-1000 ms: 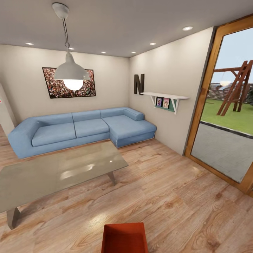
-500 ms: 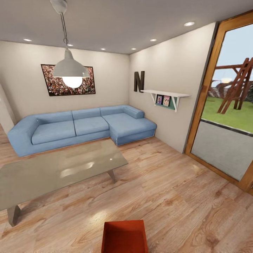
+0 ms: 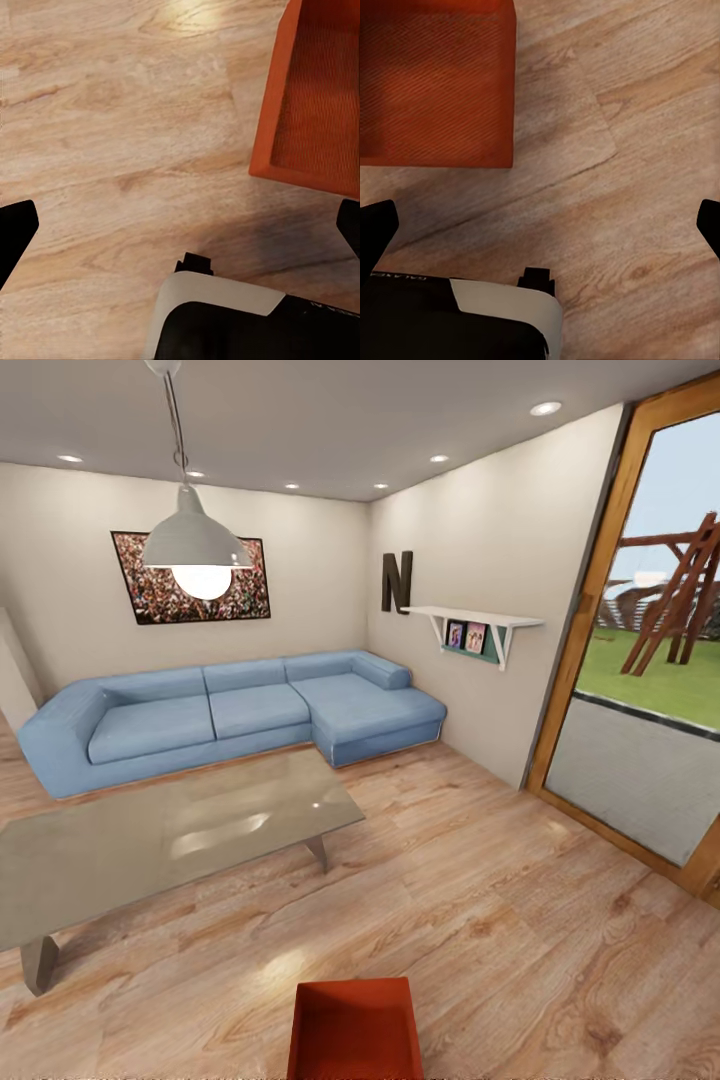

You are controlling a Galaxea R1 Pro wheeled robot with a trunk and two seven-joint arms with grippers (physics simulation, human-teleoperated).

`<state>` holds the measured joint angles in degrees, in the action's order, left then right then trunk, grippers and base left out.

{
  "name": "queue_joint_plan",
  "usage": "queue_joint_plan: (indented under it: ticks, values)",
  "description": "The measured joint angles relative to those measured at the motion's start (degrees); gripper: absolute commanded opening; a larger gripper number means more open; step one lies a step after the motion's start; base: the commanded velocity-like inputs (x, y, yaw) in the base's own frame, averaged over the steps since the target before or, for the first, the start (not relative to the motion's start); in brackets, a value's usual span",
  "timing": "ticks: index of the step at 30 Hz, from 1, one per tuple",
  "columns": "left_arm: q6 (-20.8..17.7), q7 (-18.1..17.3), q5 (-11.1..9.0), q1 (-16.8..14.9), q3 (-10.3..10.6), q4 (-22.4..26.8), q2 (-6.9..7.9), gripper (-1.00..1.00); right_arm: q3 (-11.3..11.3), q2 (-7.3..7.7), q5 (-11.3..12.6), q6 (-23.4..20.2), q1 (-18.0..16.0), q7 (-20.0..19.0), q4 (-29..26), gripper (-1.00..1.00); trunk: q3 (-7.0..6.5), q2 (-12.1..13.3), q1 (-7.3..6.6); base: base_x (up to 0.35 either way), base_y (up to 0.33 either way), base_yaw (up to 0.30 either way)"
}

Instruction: Move the two storage containers from the living room to the garage. In the garage, place one container on the floor and stack the other container on top of it (either order is fine).

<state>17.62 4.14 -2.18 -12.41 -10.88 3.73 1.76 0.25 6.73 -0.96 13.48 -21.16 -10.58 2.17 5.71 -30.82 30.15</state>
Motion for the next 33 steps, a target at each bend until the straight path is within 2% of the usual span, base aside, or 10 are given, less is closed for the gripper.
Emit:
queue_joint_plan:
  ticks: [3,4,10,12,14,19,22,25,28,33]
  values:
    - [-1.83,0.28,0.33,-0.02,0.20,4.16,-0.44,1.00,-0.27,0.21,-0.07,0.07,-0.06,0.07,-1.53,1.00,0.81,-1.21,0.66,0.000,0.000,0.000]
    - [-9.31,0.45,0.56,-0.06,0.32,11.03,-1.73,1.00,-0.38,0.28,0.01,-0.28,-0.09,0.66,-6.06,1.00,1.06,-1.61,0.89,0.000,0.000,0.000]
    - [-23.88,0.67,2.13,-0.18,0.62,29.36,-4.11,1.00,-0.38,0.24,-0.01,-1.60,-0.55,2.57,-12.24,1.00,2.73,-4.03,2.20,0.000,0.000,0.000]
    - [-28.74,0.71,2.67,-0.91,0.78,34.45,-5.92,1.00,-0.40,0.16,0.00,-5.93,-0.67,2.82,-16.47,1.00,3.26,-4.83,2.64,0.000,0.000,0.000]
    - [-31.60,0.78,4.66,-3.30,1.08,37.29,-7.50,1.00,-0.40,0.13,0.03,-12.45,-0.75,3.20,-22.45,1.00,3.80,-5.63,3.08,0.000,0.000,0.000]
    - [-33.55,0.92,6.99,-9.47,1.25,38.07,-11.67,1.00,-0.42,-0.01,0.24,-16.72,-2.22,4.29,-28.05,1.00,5.18,-7.64,4.18,0.000,0.000,0.000]
    - [-33.64,0.75,7.04,-13.63,1.54,31.01,-11.68,1.00,-0.40,-0.13,0.26,-19.69,-3.08,3.81,-28.54,1.00,6.01,-8.84,4.84,0.000,0.000,0.000]
    - [-33.45,0.68,7.17,-14.12,2.11,28.95,-11.68,1.00,-0.40,-0.15,0.52,-20.96,-3.14,0.94,-28.52,1.00,6.83,-10.05,5.50,0.000,0.000,0.000]
    - [-33.60,0.55,7.26,-14.25,2.30,28.18,-11.68,1.00,-0.41,-0.15,2.36,-21.34,-3.16,-2.32,-28.60,1.00,7.65,-11.26,6.16,0.000,0.000,0.000]
    - [-33.38,0.65,8.11,-14.28,2.41,23.94,-11.68,1.00,-0.19,-0.48,3.49,-21.41,-3.17,-4.59,-28.57,1.00,9.02,-13.27,7.26,0.000,0.000,0.000]
